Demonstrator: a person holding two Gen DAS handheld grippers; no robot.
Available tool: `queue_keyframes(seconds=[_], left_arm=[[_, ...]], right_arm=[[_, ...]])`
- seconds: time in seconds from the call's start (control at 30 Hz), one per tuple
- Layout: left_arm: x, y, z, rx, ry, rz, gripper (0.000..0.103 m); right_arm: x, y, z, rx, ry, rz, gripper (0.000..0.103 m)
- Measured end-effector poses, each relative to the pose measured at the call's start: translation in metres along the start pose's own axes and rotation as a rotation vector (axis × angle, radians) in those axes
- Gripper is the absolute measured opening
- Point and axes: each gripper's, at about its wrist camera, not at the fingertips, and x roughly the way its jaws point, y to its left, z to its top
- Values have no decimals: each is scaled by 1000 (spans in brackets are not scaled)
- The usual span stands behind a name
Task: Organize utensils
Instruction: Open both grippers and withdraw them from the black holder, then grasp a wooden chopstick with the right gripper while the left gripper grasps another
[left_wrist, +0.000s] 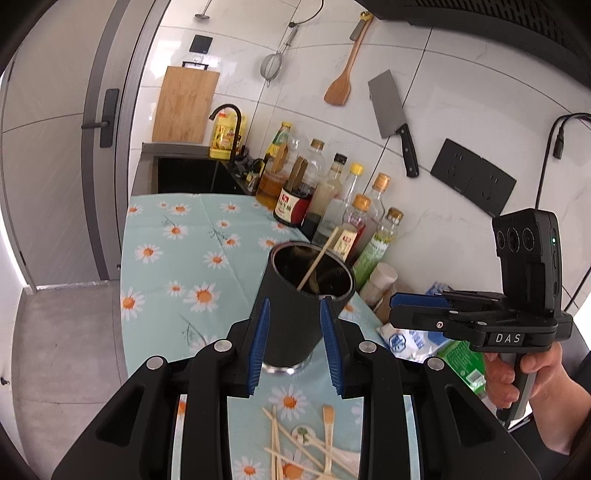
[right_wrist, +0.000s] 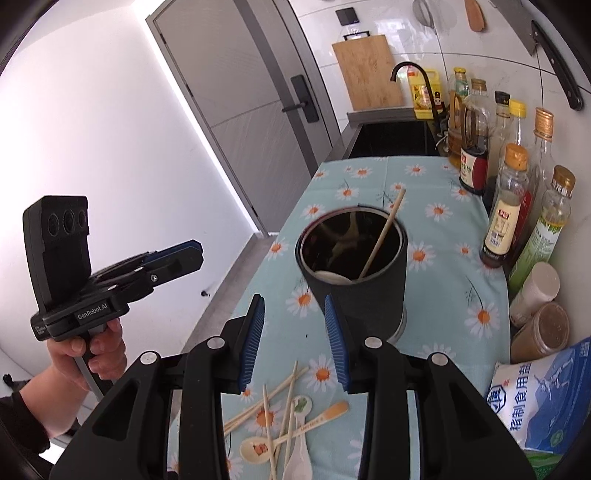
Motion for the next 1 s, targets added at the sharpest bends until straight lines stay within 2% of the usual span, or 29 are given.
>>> queue_keyframes(seconds=[0.33, 0.57, 0.67, 0.83, 1.0], left_arm=[[-3, 5, -49, -31, 113, 14, 27], [-8, 11, -82, -65, 161, 31, 27], [-13, 16, -98, -83, 180, 42, 27], [-18, 26, -122, -117, 215, 58, 27], [-19, 32, -144, -144, 251, 61, 26]], right_arm=[[15, 7, -35, -24, 115, 15, 35], [45, 24, -56, -83, 212, 50, 35], [63, 34, -67, -103, 283, 96, 35], [96, 50, -89, -183, 412, 87, 35], [119, 58, -105, -246, 493, 66, 29]])
